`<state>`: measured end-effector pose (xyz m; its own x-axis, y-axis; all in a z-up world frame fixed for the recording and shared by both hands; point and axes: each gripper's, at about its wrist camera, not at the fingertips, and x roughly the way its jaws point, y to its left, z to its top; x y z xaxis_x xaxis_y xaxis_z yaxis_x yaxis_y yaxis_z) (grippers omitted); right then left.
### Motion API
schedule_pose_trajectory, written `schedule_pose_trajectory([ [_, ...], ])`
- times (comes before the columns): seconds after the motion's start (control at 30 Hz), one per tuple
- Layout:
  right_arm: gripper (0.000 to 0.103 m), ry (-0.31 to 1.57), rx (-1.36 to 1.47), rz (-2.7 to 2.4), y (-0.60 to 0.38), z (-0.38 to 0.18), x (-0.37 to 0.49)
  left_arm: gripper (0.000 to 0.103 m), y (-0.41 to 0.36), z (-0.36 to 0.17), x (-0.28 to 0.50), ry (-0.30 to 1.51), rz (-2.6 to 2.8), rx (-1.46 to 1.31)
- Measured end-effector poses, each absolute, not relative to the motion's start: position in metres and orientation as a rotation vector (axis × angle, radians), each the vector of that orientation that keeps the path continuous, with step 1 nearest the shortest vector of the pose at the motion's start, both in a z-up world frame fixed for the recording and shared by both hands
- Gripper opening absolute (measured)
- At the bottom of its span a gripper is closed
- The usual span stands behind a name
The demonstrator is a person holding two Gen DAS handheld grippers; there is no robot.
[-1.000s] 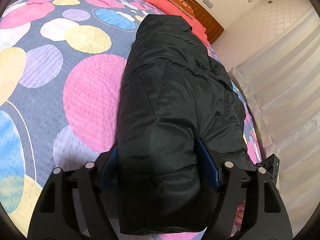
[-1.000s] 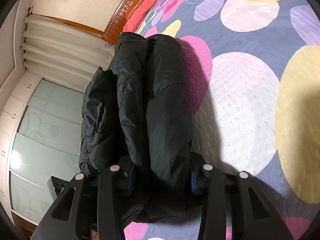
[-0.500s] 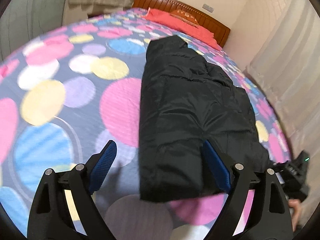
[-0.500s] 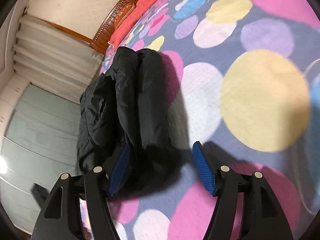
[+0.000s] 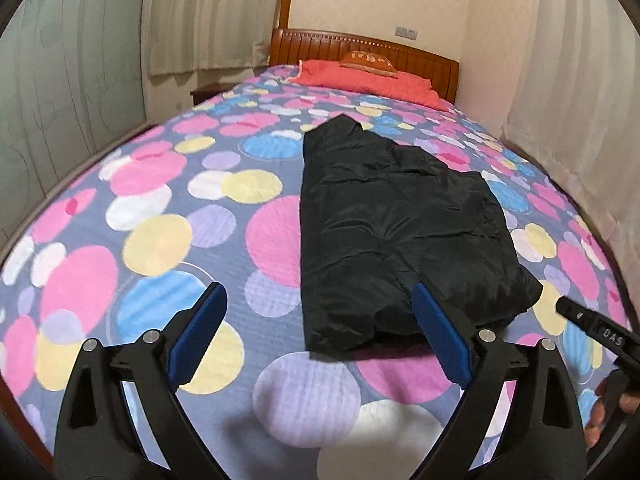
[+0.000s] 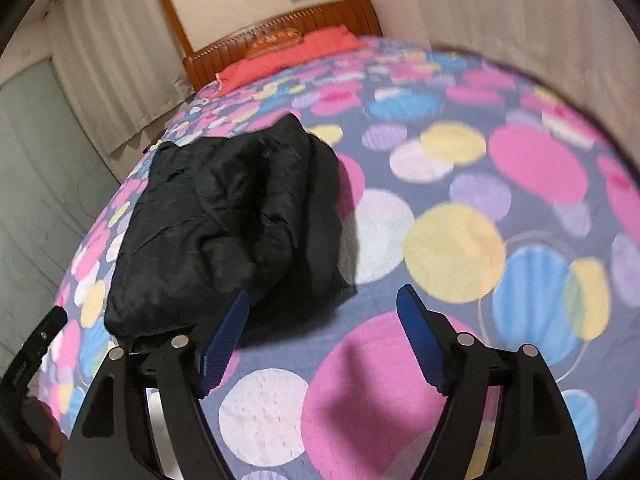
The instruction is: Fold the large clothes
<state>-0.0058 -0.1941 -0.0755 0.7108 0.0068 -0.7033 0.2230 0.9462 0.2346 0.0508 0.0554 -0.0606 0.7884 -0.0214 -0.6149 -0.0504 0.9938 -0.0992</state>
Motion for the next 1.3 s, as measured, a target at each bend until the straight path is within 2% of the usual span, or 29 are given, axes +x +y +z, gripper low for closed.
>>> schedule_pose_trajectory([
  [0.47, 0.080, 0.686, 0.126, -0.120, -0.141, -0.031, -0.027, 0.098, 0.053, -0.035, 0.024, 0.616, 0.020, -0.121],
  [1.3, 0.080, 0.686, 0.122, -0.117, -0.132, -0.033, -0.027, 0.098, 0.046, -0.038, 0.022, 0.624, 0.007, -0.112],
])
